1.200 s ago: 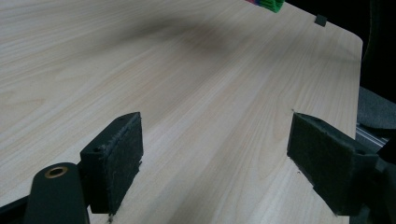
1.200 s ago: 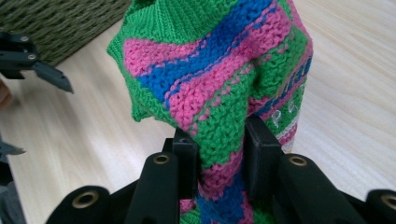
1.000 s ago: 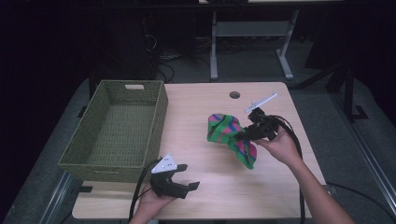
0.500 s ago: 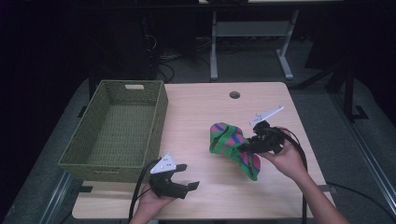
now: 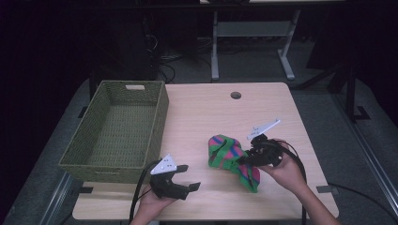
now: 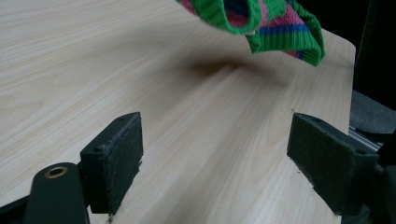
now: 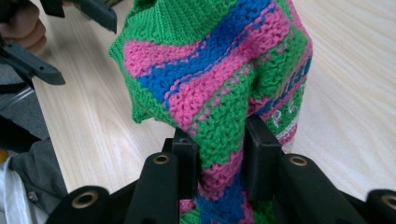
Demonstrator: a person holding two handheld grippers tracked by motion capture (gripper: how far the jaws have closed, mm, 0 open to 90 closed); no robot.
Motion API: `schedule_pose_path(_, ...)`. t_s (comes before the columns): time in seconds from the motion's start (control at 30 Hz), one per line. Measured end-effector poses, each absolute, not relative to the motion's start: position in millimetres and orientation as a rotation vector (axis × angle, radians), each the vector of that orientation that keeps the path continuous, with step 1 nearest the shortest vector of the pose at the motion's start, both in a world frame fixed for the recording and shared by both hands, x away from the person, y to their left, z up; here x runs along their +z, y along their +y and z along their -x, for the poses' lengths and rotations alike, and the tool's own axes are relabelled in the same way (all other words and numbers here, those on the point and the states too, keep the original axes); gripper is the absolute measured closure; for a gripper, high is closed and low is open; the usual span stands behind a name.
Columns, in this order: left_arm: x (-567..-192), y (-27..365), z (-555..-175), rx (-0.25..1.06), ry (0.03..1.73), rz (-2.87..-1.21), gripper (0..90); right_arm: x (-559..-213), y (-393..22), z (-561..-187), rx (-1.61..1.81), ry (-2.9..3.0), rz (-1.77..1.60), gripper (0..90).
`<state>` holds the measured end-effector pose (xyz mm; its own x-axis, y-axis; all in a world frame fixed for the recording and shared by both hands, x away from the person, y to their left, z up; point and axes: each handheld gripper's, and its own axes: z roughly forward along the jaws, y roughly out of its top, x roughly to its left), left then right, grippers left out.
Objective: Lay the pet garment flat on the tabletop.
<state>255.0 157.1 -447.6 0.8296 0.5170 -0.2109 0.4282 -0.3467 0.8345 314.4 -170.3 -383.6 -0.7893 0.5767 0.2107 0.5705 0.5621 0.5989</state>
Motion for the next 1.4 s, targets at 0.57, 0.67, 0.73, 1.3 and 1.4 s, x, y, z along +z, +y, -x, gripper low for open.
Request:
schedule_pose_path(0.57,-447,158,-254,0.098,0.713,-1.973,18.1,-420,-144,-309,0.97,2.875,-0.979,68.5)
schedule_pose_path(0.67,-447,159,-254,0.098,0.712,-1.97,18.1,-423,-140,-310,0.971,2.88,-0.968,68.4)
schedule_pose_path(0.73,-447,159,-254,0.099,0.714,-1.968,18.1,-426,-136,-309,0.957,2.886,-0.962,67.9)
schedule_pose_path(1.3,-446,160,-254,0.099,0.716,-1.968,18.1,-436,-130,-309,0.918,2.913,-0.944,51.4)
schedule_pose_path(1.4,-446,160,-255,0.101,0.714,-1.967,18.1,-436,-130,-309,0.925,2.913,-0.939,46.8)
